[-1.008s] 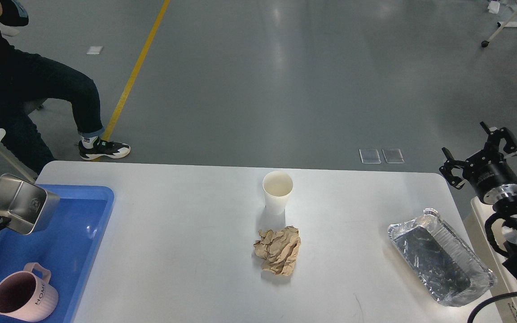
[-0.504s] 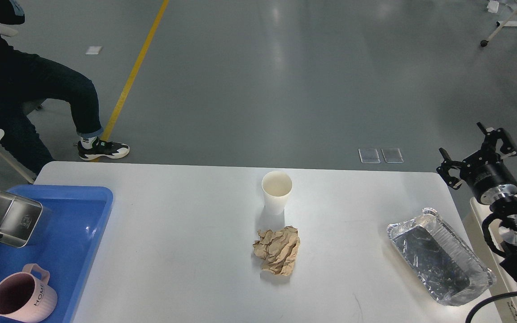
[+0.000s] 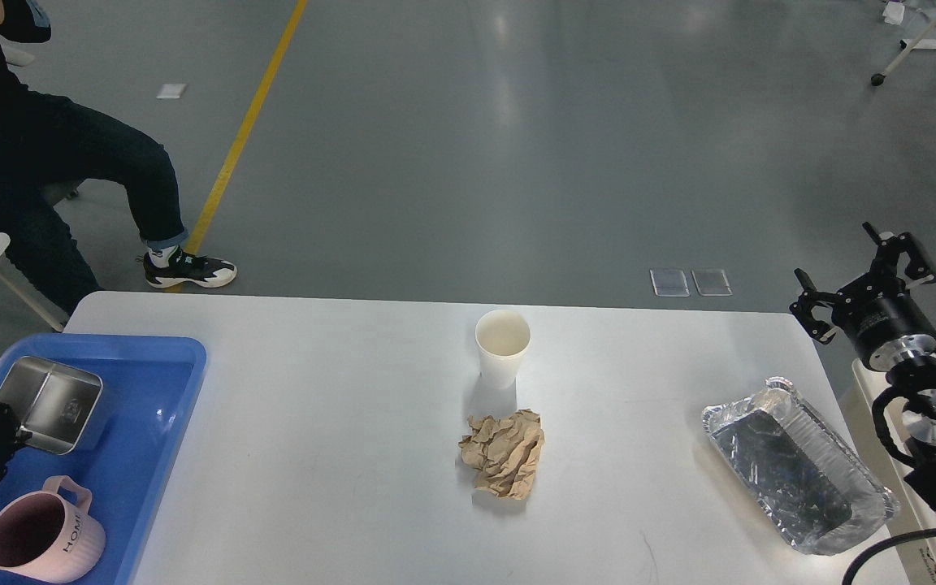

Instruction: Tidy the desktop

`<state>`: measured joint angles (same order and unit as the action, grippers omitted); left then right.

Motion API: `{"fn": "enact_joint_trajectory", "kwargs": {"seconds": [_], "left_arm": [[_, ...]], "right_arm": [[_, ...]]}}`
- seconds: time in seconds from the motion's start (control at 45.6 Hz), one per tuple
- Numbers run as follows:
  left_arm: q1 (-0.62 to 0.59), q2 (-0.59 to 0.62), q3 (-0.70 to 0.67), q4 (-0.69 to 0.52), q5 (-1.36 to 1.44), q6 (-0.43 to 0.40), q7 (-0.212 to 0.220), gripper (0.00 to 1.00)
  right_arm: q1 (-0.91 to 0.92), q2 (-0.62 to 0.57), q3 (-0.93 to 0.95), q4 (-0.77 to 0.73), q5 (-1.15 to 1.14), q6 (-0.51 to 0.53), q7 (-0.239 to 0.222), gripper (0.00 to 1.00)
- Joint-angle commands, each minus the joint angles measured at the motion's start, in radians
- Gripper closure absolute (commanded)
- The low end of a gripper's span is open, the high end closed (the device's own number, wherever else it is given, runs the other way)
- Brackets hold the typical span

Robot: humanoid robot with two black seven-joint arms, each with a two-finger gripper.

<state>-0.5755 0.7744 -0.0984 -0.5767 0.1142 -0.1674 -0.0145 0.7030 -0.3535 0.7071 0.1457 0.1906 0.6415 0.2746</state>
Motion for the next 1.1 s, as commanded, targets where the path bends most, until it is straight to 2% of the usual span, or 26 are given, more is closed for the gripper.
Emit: {"fn": "enact_joint_trajectory", "kwargs": {"seconds": [0.0,0.153,0.307,0.394,0.548,0.614,0.679,0.745,0.811,0.833,0.855,0.877,1.074], "left_arm": [[-0.003,-0.035,0.005,0.027,0.005,0.000,0.001,1.00],[-0.003,-0.053,0.005,0.046,0.010,-0.011,-0.012,0.99],[-0.006,-0.052,0.002,0.044,0.013,-0.018,-0.030,0.77],[-0.007,-0.055,0.005,0.044,0.013,-0.032,-0.068,0.72],[-0.007,-0.043,0.000,0.044,0.013,-0.052,-0.079,0.59],[-0.007,-0.037,-0.003,0.044,0.012,-0.058,-0.084,0.51],[-0.004,-0.026,-0.003,0.037,0.010,-0.086,-0.111,0.44],[0.000,0.017,-0.023,0.032,0.004,-0.164,-0.166,0.37],[0.006,0.061,-0.066,0.032,0.001,-0.279,-0.215,0.28],[0.006,0.072,-0.082,0.032,0.001,-0.318,-0.225,0.22],[0.008,0.092,-0.121,0.035,0.001,-0.402,-0.228,0.06],[0.006,0.097,-0.133,0.038,0.001,-0.431,-0.228,0.03],[-0.035,0.167,-0.187,0.037,0.004,-0.615,-0.232,0.02]], "right_arm": [[0.001,-0.002,0.000,0.000,0.001,0.000,0.000,0.00],[0.001,-0.002,0.000,0.000,0.001,0.000,0.000,0.00],[0.001,-0.005,0.000,-0.002,0.001,0.000,0.000,0.00],[0.001,-0.005,0.000,-0.002,0.001,0.000,0.000,0.00],[0.001,-0.007,0.002,-0.002,0.001,0.000,0.000,0.00],[0.001,-0.009,0.000,0.000,0.001,0.000,0.000,0.00],[0.001,-0.009,0.002,0.000,0.001,0.000,0.000,0.00],[0.001,-0.009,0.002,0.000,0.003,0.000,0.000,0.00],[0.001,-0.009,0.002,0.000,0.003,0.000,0.000,0.00],[0.001,-0.010,0.002,0.000,0.003,0.000,0.000,0.00],[0.004,-0.010,0.002,0.000,0.003,0.000,0.000,0.00],[0.009,-0.012,0.002,0.000,0.003,0.000,0.000,0.00],[0.016,-0.013,0.000,0.000,0.003,0.000,0.000,0.00]]}}
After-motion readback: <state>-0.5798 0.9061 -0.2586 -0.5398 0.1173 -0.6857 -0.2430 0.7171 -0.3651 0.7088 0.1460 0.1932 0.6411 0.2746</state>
